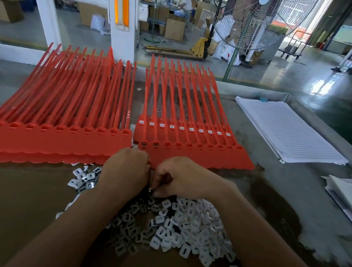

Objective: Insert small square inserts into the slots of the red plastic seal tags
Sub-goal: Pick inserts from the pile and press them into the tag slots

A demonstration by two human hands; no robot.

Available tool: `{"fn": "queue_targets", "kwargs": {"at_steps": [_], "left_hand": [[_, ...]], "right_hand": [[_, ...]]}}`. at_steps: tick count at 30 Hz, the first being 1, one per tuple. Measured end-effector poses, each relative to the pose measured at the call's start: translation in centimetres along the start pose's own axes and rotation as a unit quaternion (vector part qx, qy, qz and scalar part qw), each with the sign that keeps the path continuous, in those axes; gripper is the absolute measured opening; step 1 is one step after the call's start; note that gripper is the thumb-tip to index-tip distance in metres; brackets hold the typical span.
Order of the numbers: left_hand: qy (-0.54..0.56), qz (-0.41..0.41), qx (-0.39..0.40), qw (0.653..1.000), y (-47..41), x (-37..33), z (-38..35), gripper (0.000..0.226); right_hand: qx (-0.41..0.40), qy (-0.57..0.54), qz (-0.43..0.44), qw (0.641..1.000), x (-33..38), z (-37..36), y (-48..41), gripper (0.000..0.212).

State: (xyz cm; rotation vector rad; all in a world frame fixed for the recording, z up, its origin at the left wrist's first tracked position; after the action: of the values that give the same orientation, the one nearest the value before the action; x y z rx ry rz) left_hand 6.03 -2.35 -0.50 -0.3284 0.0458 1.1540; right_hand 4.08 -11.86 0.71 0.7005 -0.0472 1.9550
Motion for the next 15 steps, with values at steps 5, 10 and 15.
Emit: {"fn": "queue_targets", "kwargs": {"at_steps": [5,10,15], "left_hand": [[-0.007,0.0,0.003,1.0,0.02,0.06,-0.18,0.026],[-0.009,-0.001,0.002,1.0,0.03,0.0,-0.23,0.025],[-0.013,-0.006,-0.002,1.0,0.14,-0.06,-0.19,0.024]], "right_hand": [[-0.014,-0.025,0.005,1.0,-0.18,0.14,0.07,0.003],[-0.047,-0.082,-0.008,0.995,-0.7,0.62,-0.03,0.012],[-0.048,-0.102,-0.012,0.994,-0.98,0.68,0.02,0.017]]}}
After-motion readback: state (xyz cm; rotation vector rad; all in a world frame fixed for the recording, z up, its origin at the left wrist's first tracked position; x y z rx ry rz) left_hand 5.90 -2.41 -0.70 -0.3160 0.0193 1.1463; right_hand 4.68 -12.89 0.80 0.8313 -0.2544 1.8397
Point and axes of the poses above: each hand's wrist, its own y-axis away from the middle knuckle, its own z-axis out of the back of the hand, x = y × z, the point moved 6 cm from there along -y, towards the middle knuckle, and after that the axes turned 9 degrees about -z, right-handed, at the moved point
